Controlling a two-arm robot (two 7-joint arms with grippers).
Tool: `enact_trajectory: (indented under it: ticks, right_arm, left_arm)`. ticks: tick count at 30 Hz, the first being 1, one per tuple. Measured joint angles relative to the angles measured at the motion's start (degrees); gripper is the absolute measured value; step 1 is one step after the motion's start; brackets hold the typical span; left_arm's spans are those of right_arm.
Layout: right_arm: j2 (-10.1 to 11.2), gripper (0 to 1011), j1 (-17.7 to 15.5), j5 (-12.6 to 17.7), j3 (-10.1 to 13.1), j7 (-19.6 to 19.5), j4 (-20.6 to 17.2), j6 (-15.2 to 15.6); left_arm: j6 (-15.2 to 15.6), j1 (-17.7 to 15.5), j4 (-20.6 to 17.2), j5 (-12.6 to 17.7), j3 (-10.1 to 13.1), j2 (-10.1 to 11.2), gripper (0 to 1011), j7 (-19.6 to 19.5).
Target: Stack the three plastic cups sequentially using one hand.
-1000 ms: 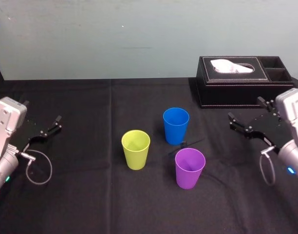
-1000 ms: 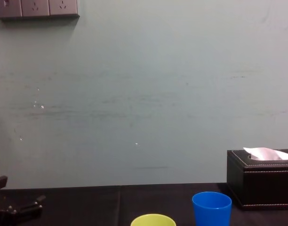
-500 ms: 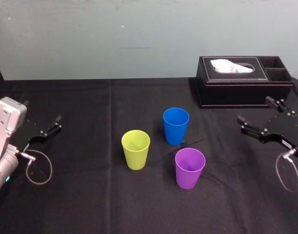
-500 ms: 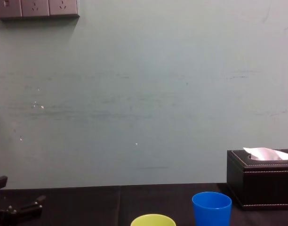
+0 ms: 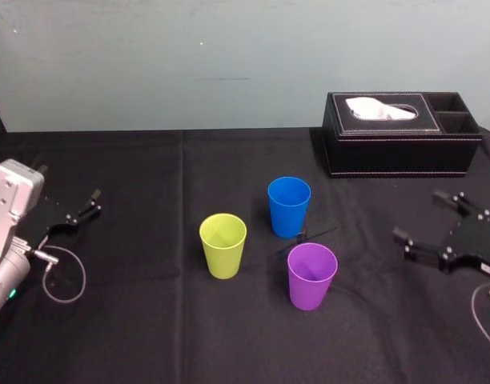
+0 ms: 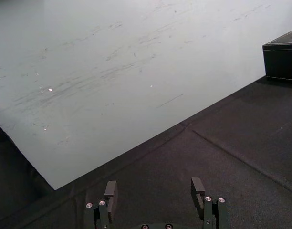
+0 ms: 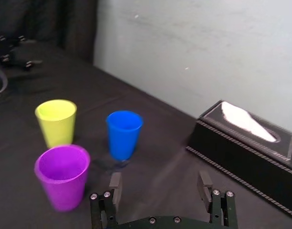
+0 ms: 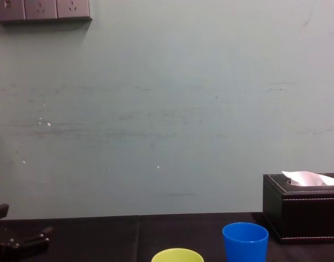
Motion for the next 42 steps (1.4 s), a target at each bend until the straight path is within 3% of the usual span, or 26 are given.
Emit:
enact_trajectory:
  ticks: [8,14,24,42]
  right_arm:
    - [2.43,1004,-2.84,0.91,0.58,6.17,-0.72,0.36]
    - [2.93,1004,-3.58,1.12,0.28,9.52,-0.72,0.6]
    - [0.59,1004,-3.26,-0.94,-2.31,11.54,-0.06,1.93]
    - [-3.8,1004,-1.12,-2.07,-5.04,10.66,0.67,4.36]
  left_arm:
    - [0.0,0.0,0.0,0.0,0.0,0.0,1010,0.0]
    - [0.0,0.0,0.0,0.0,0.0,0.0,1010,0.0]
    - [0.0,0.0,0.0,0.0,0.0,0.0,1010,0.0]
    - [0.0,0.0,0.0,0.0,0.0,0.0,1010,0.0]
